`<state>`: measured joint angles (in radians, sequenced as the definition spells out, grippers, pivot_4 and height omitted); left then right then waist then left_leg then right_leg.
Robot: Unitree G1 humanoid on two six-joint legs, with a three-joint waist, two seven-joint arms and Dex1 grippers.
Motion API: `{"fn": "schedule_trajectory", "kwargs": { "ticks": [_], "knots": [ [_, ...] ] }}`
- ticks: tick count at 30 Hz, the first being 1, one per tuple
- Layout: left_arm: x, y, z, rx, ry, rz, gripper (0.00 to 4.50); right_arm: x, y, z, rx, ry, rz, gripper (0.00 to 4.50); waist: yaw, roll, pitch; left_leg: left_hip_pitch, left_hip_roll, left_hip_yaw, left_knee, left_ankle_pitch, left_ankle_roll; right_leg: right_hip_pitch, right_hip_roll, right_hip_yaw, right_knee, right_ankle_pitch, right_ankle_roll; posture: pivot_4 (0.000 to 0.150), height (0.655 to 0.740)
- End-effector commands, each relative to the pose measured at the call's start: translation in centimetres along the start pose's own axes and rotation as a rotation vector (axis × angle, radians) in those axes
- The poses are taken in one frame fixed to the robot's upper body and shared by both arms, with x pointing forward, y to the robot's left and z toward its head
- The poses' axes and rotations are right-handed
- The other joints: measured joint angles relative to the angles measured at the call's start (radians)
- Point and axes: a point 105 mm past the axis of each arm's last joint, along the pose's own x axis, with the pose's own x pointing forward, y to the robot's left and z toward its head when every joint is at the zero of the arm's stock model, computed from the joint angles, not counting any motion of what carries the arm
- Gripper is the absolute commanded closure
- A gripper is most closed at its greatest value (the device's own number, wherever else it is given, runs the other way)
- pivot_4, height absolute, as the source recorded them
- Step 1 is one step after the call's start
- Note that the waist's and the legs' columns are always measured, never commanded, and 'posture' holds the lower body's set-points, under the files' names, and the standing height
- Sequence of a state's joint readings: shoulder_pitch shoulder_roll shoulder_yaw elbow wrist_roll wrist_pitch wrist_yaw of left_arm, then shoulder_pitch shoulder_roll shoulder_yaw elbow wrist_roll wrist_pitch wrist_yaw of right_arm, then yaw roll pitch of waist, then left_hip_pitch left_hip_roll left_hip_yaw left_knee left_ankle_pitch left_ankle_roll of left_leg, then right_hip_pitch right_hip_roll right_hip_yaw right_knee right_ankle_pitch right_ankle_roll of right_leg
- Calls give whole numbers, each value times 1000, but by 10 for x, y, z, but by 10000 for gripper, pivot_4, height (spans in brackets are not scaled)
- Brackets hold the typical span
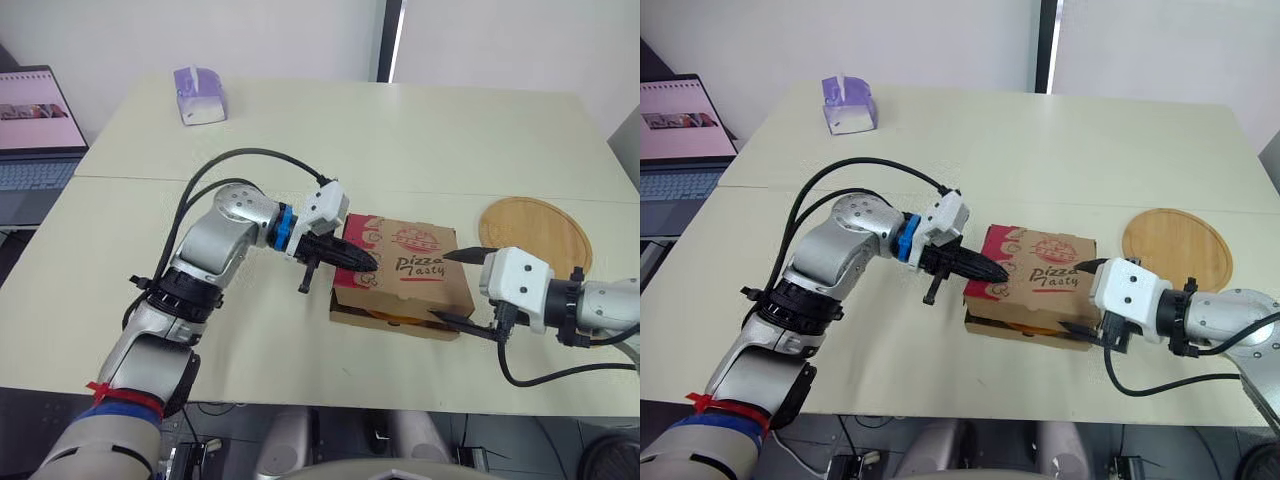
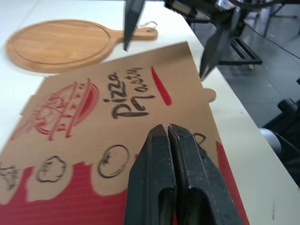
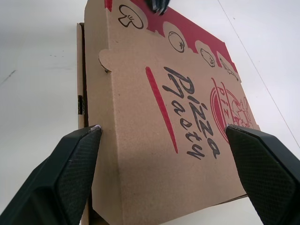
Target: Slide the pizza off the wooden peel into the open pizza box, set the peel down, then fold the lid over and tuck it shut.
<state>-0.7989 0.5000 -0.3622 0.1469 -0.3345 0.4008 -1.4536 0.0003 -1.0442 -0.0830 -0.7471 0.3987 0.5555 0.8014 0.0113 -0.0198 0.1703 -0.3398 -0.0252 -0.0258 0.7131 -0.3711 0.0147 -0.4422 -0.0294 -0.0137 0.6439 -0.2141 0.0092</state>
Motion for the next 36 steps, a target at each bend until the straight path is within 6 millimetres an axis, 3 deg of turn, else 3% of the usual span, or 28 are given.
{"fn": "schedule_trajectory", "kwargs": {
  "ticks": [1, 13, 18, 26, 28, 31, 34, 36],
  "knots": [
    [5, -4, 3, 45, 5, -27, 44414, 1, -1, 2, -36, 1, -48, 0, 1, 0, 0, 0, 0, 0, 0, 0, 0, 0, 0, 0, 0, 0, 0, 1500, 7251],
    [10, -6, -7, 35, 9, -24, 44414, 6, 1, -15, -59, 54, -97, 0, 4, 0, 0, 0, 0, 0, 1, 0, 0, 0, 0, 0, 1, 0, 0, 1500, 7251],
    [12, -9, -13, 28, 20, -20, 44414, 3, 8, -11, -16, 10, -91, 0, 6, 0, 0, 0, 0, 0, 1, 0, 0, 0, 0, 0, 1, 0, 0, 1500, 7251],
    [9, -4, -15, 26, 15, 18, 44414, -43, -16, -6, 286, -85, -160, 0, 12, 0, 0, 0, 0, 0, 2, -1, 2, 1, 0, 0, 1, 0, 0, 1500, 7251],
    [8, -4, -15, 26, 15, 25, 44414, -56, -28, -18, 310, -36, -218, 0, 12, 0, 0, 1, 0, 0, 1, -1, 2, 1, 0, 0, 1, 0, 0, 1500, 7251],
    [7, -3, -16, 25, 17, 35, 44414, -58, -31, -41, 273, 83, -241, 0, 12, 0, 0, 1, 0, 1, 1, -2, 3, 1, 0, 0, 1, 0, 0, 1500, 7251],
    [7, -4, -16, 24, 15, 38, 45000, -46, -20, -57, 243, 138, -190, 6241, 11, 0, -1, 1, 0, 1, 1, -2, 3, 1, 0, 1, 2, 0, 0, 1500, 7251],
    [7, -3, -16, 24, 14, 42, 45000, -36, -12, -59, 253, 123, -156, 12974, 9, 1, -1, 1, 0, 1, 1, -2, 3, 1, 0, 1, 2, 0, 0, 1500, 7251]
  ]
}}
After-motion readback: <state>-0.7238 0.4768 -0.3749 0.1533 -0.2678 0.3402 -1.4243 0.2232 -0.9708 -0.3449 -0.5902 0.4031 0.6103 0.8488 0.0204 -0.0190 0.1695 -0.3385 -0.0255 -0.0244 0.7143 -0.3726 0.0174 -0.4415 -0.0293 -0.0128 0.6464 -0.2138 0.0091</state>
